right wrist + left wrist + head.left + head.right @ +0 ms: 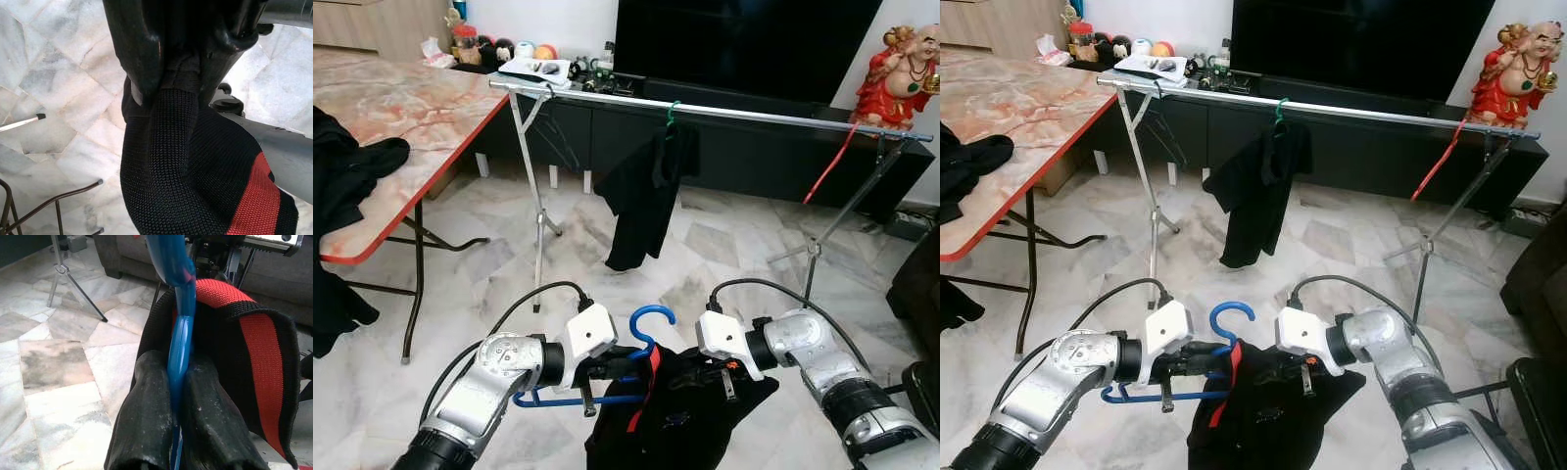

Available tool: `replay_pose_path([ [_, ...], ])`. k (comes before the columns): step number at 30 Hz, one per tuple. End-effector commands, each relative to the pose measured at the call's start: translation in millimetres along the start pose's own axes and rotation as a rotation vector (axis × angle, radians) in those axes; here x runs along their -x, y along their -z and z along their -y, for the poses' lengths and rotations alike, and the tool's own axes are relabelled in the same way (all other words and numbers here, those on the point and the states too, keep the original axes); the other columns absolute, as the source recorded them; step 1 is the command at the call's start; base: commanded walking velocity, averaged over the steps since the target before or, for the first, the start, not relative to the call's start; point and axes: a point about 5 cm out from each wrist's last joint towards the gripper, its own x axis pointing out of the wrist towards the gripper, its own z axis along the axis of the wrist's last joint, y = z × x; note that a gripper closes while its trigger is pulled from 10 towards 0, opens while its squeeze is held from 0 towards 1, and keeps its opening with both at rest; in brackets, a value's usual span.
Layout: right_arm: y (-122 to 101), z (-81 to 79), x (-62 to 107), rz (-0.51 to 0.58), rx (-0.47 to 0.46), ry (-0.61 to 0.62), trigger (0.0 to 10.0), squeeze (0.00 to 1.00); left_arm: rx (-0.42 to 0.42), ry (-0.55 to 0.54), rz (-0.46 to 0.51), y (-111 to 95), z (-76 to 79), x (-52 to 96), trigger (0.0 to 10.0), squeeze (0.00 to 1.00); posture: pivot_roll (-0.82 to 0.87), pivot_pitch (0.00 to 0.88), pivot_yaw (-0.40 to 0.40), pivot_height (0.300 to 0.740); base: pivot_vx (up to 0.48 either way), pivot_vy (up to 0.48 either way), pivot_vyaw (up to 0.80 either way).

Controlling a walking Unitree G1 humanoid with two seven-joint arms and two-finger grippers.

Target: Hang hanger

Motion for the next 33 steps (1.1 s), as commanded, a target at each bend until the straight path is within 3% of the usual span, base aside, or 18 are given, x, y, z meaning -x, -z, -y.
replay_pose_path([
  [1,-5.7,0.6,-1.2,0.049,0.016,0.007,0.0,0.00,-0.044,-0.001,0.031,-12.3,-2.1,-3.4,10.0,0.00,0.11,0.075,-0.118,0.740,0.000,0.000,0.00],
  [17,-4.3,-2.0,-1.9,0.058,-0.001,-0.012,0.0,0.00,-0.051,-0.001,0.006,-11.9,-4.1,-2.1,10.0,0.00,0.11,0.074,-0.114,0.740,0.000,0.000,0.00],
  [18,-3.8,-2.3,-2.1,0.055,-0.003,-0.012,0.0,0.00,-0.047,-0.007,0.007,-12.0,-5.2,-2.0,10.0,1.00,0.11,0.074,-0.114,0.740,0.000,0.000,0.00],
  [33,11.1,-7.3,2.1,-0.022,-0.021,0.010,0.0,0.00,-0.040,0.045,-0.039,-7.8,-3.9,9.9,10.0,1.00,0.11,0.071,-0.114,0.740,0.000,0.000,0.00],
])
